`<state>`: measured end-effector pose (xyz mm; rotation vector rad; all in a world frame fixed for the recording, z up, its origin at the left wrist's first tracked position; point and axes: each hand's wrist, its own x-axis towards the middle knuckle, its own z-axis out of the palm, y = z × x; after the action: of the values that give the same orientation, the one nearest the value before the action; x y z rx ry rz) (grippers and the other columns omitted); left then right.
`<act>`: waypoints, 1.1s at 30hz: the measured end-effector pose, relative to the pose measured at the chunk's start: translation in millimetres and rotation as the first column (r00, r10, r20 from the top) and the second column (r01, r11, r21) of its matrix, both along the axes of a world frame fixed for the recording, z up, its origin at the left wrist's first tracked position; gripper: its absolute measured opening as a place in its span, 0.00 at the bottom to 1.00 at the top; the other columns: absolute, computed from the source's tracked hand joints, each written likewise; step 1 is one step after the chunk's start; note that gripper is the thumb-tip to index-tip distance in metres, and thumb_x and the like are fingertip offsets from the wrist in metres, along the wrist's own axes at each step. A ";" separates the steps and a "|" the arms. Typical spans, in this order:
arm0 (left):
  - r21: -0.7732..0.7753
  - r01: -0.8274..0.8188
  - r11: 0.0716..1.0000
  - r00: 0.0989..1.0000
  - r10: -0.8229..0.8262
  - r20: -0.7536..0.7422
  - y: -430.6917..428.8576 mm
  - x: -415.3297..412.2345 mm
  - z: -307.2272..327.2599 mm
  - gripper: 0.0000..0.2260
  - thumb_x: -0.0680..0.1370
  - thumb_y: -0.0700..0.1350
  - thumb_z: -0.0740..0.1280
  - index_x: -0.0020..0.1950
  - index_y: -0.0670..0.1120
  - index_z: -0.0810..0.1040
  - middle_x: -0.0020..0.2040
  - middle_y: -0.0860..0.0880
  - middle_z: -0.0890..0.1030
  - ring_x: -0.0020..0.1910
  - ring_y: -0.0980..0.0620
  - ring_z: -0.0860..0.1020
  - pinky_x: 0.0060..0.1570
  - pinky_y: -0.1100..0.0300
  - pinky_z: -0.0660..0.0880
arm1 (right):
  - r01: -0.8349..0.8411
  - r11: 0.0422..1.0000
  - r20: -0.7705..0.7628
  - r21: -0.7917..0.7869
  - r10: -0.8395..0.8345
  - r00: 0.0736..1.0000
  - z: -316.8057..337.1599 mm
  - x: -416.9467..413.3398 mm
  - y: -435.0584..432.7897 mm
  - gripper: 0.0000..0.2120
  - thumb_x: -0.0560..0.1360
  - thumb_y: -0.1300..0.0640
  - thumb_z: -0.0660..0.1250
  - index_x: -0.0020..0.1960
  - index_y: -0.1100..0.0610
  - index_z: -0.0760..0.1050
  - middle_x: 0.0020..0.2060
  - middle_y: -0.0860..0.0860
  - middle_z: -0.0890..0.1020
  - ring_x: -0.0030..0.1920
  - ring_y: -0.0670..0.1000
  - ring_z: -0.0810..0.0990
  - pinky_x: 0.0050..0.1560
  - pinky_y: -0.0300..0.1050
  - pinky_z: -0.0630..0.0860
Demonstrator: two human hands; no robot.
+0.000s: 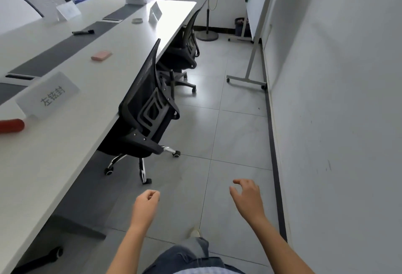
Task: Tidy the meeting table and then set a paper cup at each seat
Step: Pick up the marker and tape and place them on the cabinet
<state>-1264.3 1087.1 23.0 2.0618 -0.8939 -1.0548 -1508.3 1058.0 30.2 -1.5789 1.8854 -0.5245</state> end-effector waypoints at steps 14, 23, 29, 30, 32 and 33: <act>0.068 0.269 0.961 0.963 -0.268 -0.017 -238.0 -74.7 5.5 0.07 0.76 0.40 0.60 0.39 0.46 0.75 0.34 0.52 0.75 0.34 0.54 0.71 0.32 0.65 0.65 | 0.012 0.994 -0.027 0.106 -0.010 1.000 -21.4 -34.9 -209.7 0.14 0.77 0.56 0.59 0.62 0.57 0.72 0.62 0.54 0.73 0.63 0.52 0.68 0.62 0.40 0.65; -0.007 0.095 0.995 0.995 -0.095 -0.024 -394.4 -147.1 12.5 0.08 0.76 0.40 0.60 0.38 0.46 0.75 0.35 0.50 0.75 0.36 0.52 0.70 0.32 0.66 0.66 | -0.100 0.995 -0.001 -0.018 0.100 0.995 -2.7 -102.7 -410.8 0.14 0.77 0.56 0.60 0.61 0.58 0.73 0.61 0.54 0.74 0.64 0.53 0.68 0.61 0.43 0.66; 0.110 0.191 0.975 0.981 -0.194 0.017 -438.1 -193.2 6.3 0.07 0.76 0.42 0.62 0.38 0.48 0.75 0.34 0.55 0.76 0.35 0.54 0.72 0.36 0.66 0.67 | -0.259 0.959 0.008 0.112 0.260 0.966 -17.9 -111.1 -470.5 0.14 0.77 0.55 0.59 0.62 0.57 0.72 0.62 0.53 0.74 0.64 0.51 0.67 0.62 0.42 0.65; 0.115 0.139 0.984 0.990 -0.141 0.007 -447.0 -188.5 5.3 0.08 0.76 0.41 0.62 0.36 0.48 0.74 0.33 0.54 0.76 0.35 0.54 0.71 0.34 0.67 0.67 | -0.295 0.946 0.004 0.131 0.297 0.955 -21.0 -110.3 -479.2 0.15 0.77 0.55 0.58 0.62 0.56 0.71 0.62 0.52 0.74 0.64 0.51 0.67 0.63 0.42 0.65; 0.118 0.015 0.993 1.000 -0.015 -0.002 -469.1 -173.8 2.5 0.09 0.76 0.40 0.62 0.35 0.47 0.75 0.33 0.52 0.76 0.35 0.54 0.71 0.34 0.67 0.66 | -0.324 0.934 0.009 0.150 0.326 0.945 -23.1 -108.3 -504.2 0.15 0.77 0.55 0.58 0.62 0.56 0.71 0.62 0.52 0.74 0.64 0.51 0.67 0.63 0.41 0.64; 0.121 -0.035 0.992 0.999 0.035 0.001 -481.0 -165.4 -0.6 0.08 0.76 0.40 0.62 0.37 0.45 0.76 0.34 0.50 0.76 0.36 0.52 0.72 0.35 0.65 0.67 | -0.326 0.934 0.011 0.148 0.328 0.944 -23.5 -106.7 -519.1 0.15 0.77 0.55 0.58 0.62 0.56 0.71 0.62 0.52 0.74 0.64 0.51 0.67 0.63 0.41 0.64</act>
<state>-1429.7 606.1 22.4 2.1680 -0.8082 -1.1148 -1615.0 538.9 6.7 -1.7520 1.5833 -0.2221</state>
